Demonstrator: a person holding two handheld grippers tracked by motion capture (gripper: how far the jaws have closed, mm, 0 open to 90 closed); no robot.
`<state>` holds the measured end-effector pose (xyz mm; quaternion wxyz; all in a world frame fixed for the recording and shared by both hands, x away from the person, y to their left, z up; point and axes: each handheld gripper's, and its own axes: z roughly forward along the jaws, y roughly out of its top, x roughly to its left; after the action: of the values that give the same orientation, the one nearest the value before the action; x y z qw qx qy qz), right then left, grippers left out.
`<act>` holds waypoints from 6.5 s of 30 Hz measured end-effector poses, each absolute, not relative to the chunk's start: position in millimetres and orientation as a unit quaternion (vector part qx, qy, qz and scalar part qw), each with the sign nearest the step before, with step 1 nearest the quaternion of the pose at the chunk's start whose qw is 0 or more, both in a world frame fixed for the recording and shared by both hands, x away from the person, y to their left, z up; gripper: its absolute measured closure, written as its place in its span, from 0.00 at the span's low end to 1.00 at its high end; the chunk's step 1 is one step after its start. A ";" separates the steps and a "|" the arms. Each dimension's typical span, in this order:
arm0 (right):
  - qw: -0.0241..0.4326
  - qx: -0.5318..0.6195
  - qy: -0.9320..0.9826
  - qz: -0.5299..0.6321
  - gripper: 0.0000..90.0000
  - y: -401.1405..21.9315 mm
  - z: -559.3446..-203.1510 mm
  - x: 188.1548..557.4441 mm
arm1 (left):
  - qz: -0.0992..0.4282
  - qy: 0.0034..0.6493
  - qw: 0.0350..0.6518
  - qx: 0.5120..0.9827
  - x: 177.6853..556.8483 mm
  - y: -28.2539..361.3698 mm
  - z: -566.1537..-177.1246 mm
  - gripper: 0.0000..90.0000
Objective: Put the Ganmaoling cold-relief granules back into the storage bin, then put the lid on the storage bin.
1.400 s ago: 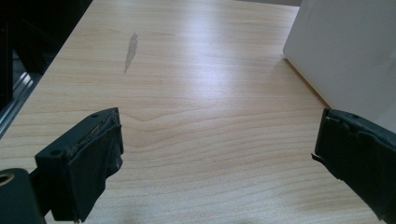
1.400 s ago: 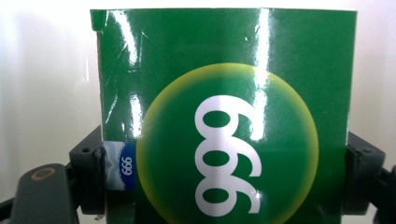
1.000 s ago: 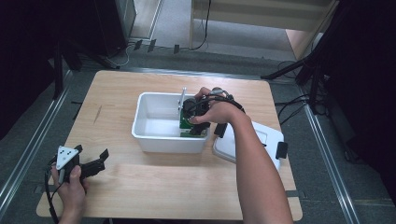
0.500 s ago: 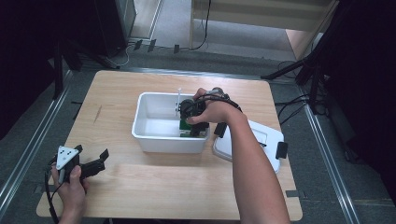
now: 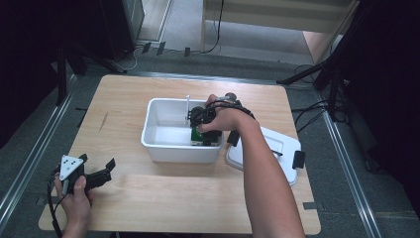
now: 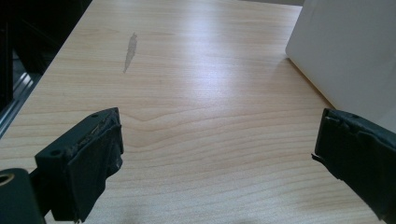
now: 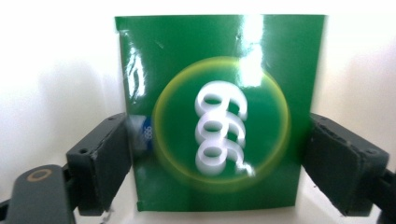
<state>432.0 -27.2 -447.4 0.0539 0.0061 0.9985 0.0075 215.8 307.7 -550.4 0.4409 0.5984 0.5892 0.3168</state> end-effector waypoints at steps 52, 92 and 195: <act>0.110 0.096 0.985 0.096 0.00 -129.1 -368.6 416.1 | 0.321 0.586 0.437 0.603 215.6 306.3 -550.6 0.02; 0.090 0.171 0.978 0.083 0.02 -221.5 -411.3 401.6 | 0.323 0.586 0.434 0.603 215.1 304.9 -550.7 0.02; 0.151 0.086 0.982 0.070 0.94 -239.9 -334.8 390.7 | 0.322 0.584 0.434 0.606 215.2 304.3 -550.7 0.02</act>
<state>390.7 -239.9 -334.8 0.1507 0.0864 0.9823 0.0699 215.2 304.3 -550.7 0.4338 0.6055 0.5841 0.3225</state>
